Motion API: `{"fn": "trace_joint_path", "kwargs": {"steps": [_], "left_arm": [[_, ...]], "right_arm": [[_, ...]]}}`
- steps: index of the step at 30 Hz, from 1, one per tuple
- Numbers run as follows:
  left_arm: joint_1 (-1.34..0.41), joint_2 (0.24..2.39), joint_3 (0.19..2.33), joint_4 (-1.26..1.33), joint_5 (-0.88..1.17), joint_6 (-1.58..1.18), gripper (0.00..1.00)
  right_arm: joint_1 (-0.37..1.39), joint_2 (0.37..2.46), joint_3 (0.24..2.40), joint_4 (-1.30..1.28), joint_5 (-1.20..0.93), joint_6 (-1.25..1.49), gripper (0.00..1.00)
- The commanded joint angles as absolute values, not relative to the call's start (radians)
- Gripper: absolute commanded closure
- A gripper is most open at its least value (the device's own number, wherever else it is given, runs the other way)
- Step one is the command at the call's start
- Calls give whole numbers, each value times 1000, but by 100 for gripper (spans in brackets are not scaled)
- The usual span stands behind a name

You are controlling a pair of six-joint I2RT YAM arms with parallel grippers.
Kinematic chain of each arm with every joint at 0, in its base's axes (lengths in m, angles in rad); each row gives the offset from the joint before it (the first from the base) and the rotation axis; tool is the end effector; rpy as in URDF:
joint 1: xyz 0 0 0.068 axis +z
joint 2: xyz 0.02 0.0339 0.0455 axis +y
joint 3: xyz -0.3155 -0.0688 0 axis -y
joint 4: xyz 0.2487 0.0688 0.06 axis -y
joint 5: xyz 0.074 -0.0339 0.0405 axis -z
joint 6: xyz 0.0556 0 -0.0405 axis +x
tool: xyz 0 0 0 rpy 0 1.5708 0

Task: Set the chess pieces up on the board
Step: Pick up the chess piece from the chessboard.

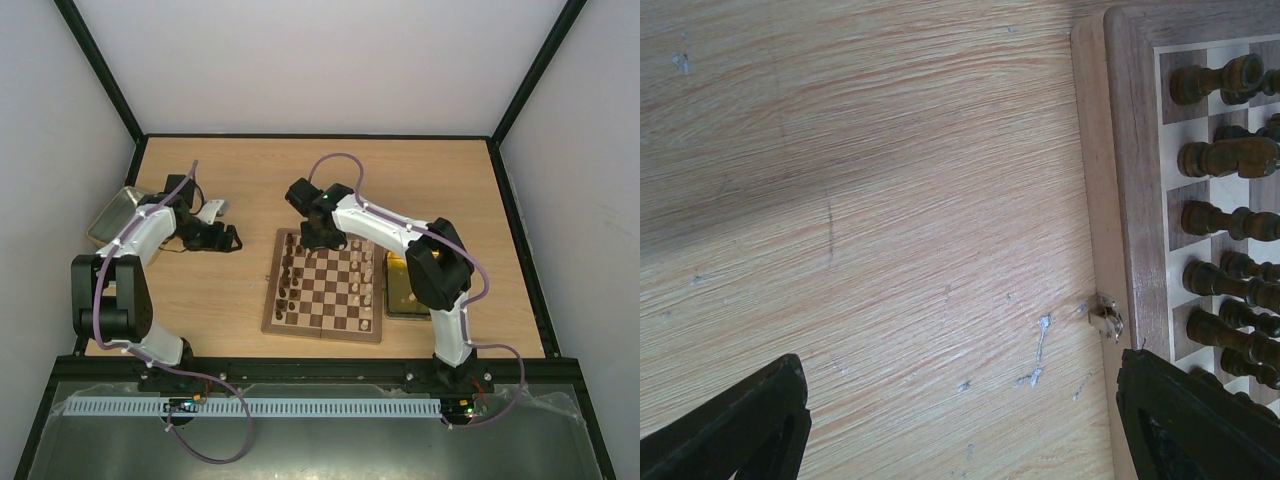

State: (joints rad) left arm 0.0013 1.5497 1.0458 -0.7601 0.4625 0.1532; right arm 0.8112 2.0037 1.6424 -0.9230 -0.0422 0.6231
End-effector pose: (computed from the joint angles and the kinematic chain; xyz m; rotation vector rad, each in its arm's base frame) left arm 0.2975 -0.0244 0.2434 0.3073 2.7241 -0.6105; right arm 0.3032 0.3227 0.2438 -0.2846 2.9219 0.3250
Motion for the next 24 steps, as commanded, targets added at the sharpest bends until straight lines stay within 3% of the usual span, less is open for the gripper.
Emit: {"fn": "trace_joint_path", "kwargs": {"steps": [1,24], "left_arm": [[9,1548,1032,-769,466,153,16],[11,1540,1033,-769,467,154,16]], "right_arm": [[807,2014,1638,-926,-74,615,77],[808,2029,1597,-875,-183,629,74]]}}
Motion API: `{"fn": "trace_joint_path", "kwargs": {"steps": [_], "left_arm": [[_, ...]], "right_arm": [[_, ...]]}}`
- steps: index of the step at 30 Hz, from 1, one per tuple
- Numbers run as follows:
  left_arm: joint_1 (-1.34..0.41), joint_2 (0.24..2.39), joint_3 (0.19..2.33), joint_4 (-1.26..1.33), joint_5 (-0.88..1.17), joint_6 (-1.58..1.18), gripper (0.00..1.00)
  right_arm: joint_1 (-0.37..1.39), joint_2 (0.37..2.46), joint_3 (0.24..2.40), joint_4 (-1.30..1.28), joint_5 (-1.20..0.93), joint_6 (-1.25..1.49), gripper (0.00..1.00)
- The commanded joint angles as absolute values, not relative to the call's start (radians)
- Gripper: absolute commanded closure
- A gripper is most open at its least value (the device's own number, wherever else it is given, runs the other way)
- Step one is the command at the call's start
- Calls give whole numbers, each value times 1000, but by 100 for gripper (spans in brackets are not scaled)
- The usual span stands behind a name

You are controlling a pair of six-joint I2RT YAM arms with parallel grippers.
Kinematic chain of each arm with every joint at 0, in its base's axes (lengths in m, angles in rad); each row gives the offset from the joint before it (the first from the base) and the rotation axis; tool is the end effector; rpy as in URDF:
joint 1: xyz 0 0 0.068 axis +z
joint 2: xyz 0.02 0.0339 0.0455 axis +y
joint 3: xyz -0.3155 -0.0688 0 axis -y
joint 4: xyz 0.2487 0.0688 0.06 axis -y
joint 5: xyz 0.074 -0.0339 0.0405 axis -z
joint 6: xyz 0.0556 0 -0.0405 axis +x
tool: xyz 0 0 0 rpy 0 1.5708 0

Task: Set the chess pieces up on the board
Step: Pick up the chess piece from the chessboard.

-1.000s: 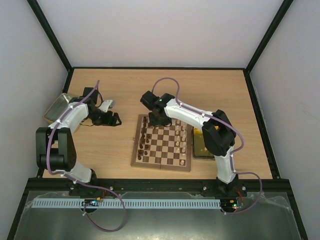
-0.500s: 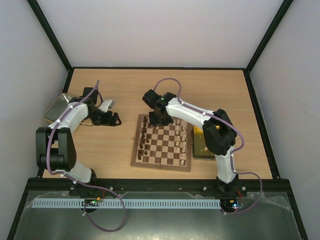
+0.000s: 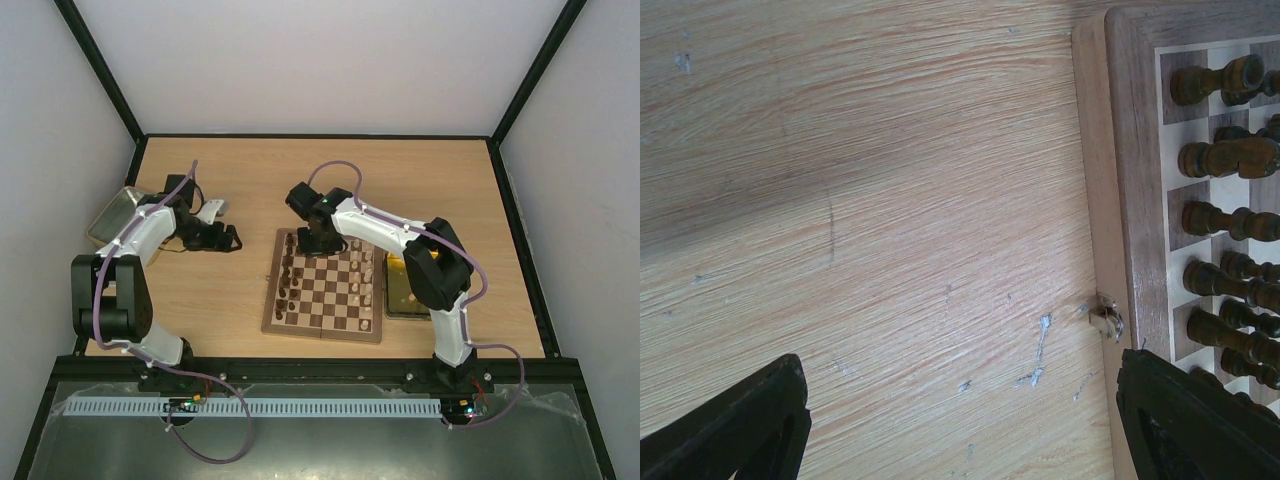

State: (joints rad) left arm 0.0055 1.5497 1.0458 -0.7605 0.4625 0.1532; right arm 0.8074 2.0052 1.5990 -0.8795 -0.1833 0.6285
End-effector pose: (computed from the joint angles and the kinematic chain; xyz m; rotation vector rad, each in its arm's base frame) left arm 0.2976 -0.0232 0.2434 0.3014 2.7244 -0.6094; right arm 0.2977 0.3257 0.2331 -0.3082 2.9918 0.4921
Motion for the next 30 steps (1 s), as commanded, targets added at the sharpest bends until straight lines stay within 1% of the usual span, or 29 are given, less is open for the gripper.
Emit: {"fn": "trace_joint_path", "kwargs": {"steps": [1,20,23,30], "left_arm": [[11,1540,1032,-769,467,154,16],[16,1549,1034,-770,469,155,16],[17,1551,1034,-770,469,156,16],[17,1554,1034,-770,471,157,16]], "right_arm": [[808,2034,1600,-875,-182,630,74],[807,2087,1643,-875,-173,626,74],[807,2088,1650,-875,-175,626,68],[807,2100,1655,-870,-173,630,67]]}}
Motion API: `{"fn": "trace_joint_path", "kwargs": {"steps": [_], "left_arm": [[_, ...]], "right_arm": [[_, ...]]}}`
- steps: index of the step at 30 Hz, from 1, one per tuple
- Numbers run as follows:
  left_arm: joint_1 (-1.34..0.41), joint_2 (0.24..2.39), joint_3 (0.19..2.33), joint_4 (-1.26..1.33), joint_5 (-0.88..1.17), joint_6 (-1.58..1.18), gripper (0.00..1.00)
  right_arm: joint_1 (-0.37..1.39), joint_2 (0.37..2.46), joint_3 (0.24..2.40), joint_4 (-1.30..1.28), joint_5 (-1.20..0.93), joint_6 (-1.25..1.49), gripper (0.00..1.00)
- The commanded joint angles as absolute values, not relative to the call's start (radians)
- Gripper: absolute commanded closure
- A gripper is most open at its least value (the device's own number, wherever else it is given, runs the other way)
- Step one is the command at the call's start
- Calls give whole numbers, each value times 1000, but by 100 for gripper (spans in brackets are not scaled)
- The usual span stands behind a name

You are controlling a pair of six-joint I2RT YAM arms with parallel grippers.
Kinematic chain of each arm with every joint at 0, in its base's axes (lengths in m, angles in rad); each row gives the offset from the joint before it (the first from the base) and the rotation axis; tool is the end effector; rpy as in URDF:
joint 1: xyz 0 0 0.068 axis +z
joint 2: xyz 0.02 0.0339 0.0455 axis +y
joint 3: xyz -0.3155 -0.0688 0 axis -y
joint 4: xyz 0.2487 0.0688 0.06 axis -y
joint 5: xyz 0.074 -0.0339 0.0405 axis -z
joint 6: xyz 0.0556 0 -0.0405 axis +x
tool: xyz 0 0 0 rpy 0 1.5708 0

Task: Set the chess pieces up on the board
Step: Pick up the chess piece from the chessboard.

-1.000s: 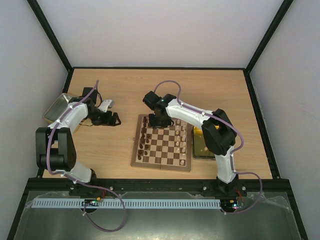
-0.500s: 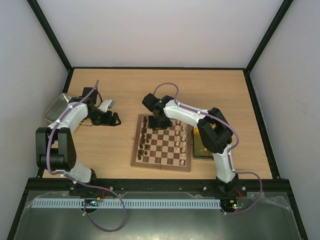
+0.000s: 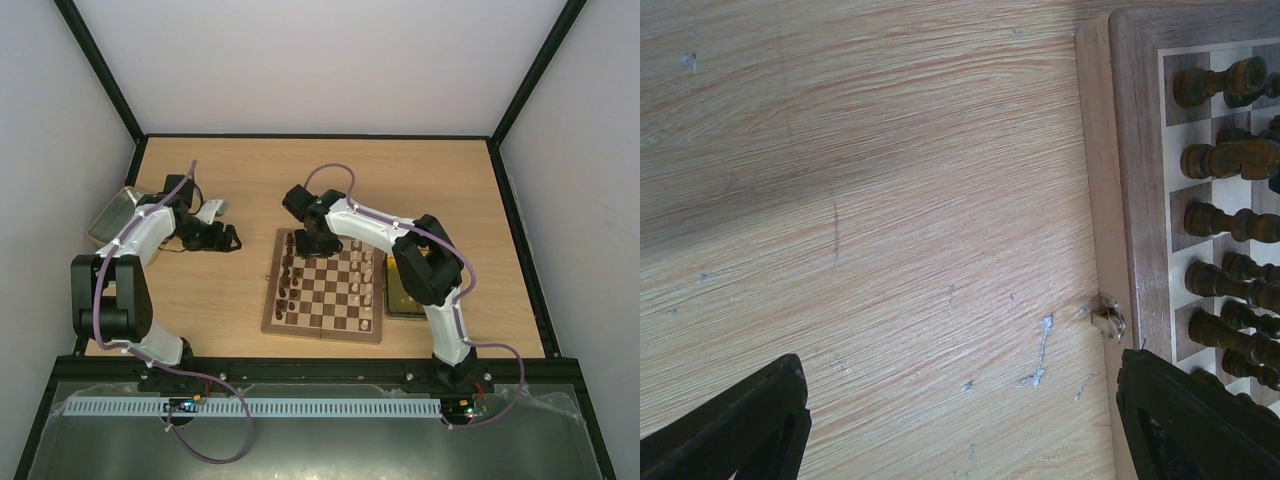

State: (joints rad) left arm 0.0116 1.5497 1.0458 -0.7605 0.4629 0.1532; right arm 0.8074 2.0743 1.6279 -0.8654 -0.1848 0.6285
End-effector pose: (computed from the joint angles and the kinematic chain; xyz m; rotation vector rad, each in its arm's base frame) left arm 0.2977 -0.0214 0.2434 0.2931 2.7242 -0.6083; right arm 0.3075 0.3361 0.2122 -0.3073 3.0162 0.4713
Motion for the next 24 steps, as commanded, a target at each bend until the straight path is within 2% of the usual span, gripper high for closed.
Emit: {"fn": "trace_joint_path", "kwargs": {"steps": [1,11,24], "left_arm": [[17,1555,1033,-770,471,156,16],[19,1554,1033,-770,472,156,16],[19,1554,1032,-770,472,157,16]], "right_arm": [[807,2102,1657,-870,-172,629,67],[807,2107,1648,-875,-141,627,73],[788,2080,1609,-873,-114,616,75]]}}
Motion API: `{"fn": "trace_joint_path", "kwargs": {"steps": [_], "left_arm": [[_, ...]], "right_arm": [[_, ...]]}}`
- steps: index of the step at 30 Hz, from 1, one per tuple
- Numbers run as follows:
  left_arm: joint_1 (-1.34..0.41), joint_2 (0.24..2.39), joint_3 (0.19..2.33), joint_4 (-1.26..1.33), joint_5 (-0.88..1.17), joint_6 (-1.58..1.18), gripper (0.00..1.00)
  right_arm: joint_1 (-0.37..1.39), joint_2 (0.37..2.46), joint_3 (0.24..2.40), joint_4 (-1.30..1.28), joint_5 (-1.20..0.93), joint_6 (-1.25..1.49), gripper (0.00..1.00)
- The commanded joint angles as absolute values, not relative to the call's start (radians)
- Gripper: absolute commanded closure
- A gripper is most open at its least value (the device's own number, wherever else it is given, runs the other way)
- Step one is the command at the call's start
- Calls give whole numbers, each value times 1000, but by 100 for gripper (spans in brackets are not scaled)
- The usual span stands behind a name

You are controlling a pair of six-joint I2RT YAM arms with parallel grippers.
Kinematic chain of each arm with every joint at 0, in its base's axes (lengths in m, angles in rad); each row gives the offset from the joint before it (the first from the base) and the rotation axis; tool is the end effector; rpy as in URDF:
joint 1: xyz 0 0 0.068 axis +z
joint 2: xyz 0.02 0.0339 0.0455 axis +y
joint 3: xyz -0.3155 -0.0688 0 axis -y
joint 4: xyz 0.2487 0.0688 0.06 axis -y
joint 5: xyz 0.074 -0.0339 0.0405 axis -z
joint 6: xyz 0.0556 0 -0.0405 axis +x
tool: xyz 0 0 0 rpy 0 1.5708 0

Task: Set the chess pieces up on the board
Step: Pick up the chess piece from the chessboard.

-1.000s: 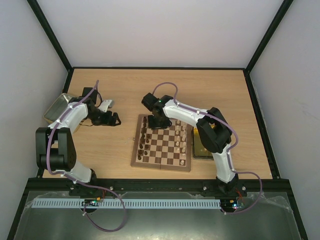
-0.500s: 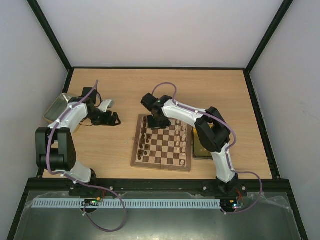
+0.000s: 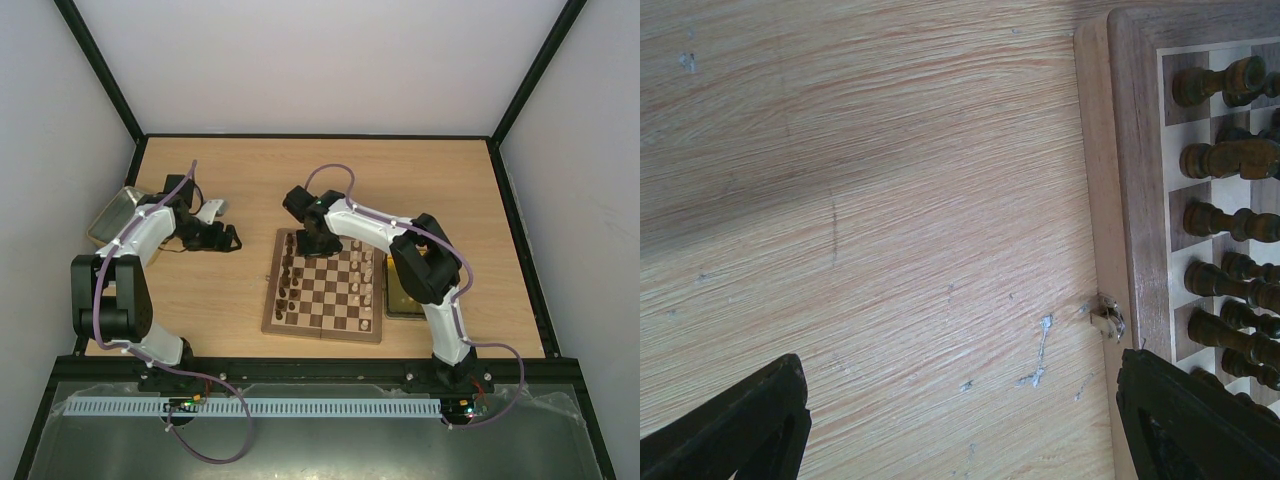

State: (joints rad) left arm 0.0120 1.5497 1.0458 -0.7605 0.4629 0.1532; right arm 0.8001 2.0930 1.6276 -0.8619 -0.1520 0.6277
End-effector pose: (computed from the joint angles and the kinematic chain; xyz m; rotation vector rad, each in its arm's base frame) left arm 0.2977 -0.0213 0.2434 0.2925 2.7242 -0.6082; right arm 0.3128 0.3342 0.2038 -0.2888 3.0148 0.4169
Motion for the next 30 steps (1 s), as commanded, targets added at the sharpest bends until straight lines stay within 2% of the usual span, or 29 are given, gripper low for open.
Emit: {"fn": "trace_joint_path", "kwargs": {"steps": [1,14,21,30], "left_arm": [[19,1554,1033,-770,472,157,16],[20,1554,1033,-771,471,158,16],[20,1555,1031,-770,474,158,16],[20,1552,1032,-769,474,159,16]], "right_arm": [[787,2080,1609,-875,-112,615,76],[782,2050,1558,-861,-106,617,83],[780,2044,1558,-860,-107,609,91],[778,2028,1578,-889,-107,604,92]]}}
